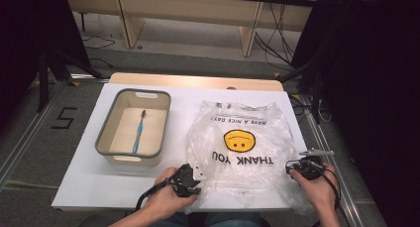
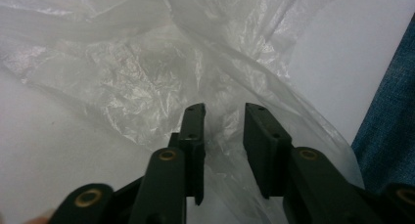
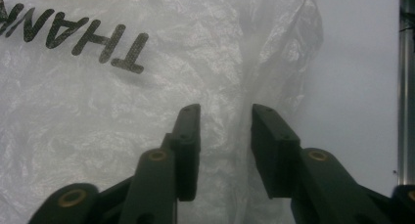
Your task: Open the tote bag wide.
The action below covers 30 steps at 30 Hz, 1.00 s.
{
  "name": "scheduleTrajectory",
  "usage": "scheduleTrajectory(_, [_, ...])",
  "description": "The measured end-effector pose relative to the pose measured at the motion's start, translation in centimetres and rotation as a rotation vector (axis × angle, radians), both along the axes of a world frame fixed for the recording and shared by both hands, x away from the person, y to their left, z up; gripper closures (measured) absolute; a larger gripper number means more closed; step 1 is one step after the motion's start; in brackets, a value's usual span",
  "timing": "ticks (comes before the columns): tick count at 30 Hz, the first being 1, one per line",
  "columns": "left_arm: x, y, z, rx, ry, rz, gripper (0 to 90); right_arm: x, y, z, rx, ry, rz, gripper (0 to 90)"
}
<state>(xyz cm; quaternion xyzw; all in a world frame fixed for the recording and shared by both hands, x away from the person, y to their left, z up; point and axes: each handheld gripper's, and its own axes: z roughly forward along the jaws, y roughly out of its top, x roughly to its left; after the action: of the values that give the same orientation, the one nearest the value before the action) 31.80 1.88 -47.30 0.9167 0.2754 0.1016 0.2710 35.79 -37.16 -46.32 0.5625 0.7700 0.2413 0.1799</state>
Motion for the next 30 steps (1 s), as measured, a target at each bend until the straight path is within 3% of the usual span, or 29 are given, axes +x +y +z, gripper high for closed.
scheduleTrajectory(2, [0.2, 0.0, 0.0, 0.001, 0.005, -0.002, 77.6, 0.0, 0.0, -0.1, 0.001, 0.008, 0.003, 69.8])
scheduleTrajectory(5, [0.5, 0.1, 0.1, 0.014, 0.001, 0.0, 86.1, 0.1, 0.0, -0.1, 0.006, 0.027, 0.008, 83.4])
scheduleTrajectory(8, [0.6, 0.1, 0.1, 0.014, 0.007, -0.002, 89.1, 0.0, -0.1, 0.0, 0.012, 0.023, 0.011, 89.4])
scheduleTrajectory(10, [1.0, 0.1, 0.4, 0.04, -0.023, 0.002, 89.2, 0.0, 0.0, 0.0, 0.017, 0.029, 0.013, 90.0])
scheduleTrajectory(22, [4.2, 0.2, 2.8, 0.042, -0.119, 0.07, 89.2, -0.4, 0.4, 0.5, 0.058, 0.025, 0.013, 90.0])
scheduleTrajectory(30, [6.9, 0.0, 3.1, 0.067, -0.134, 0.121, 89.2, -0.8, 0.9, 0.6, 0.083, 0.039, 0.02, 90.0])
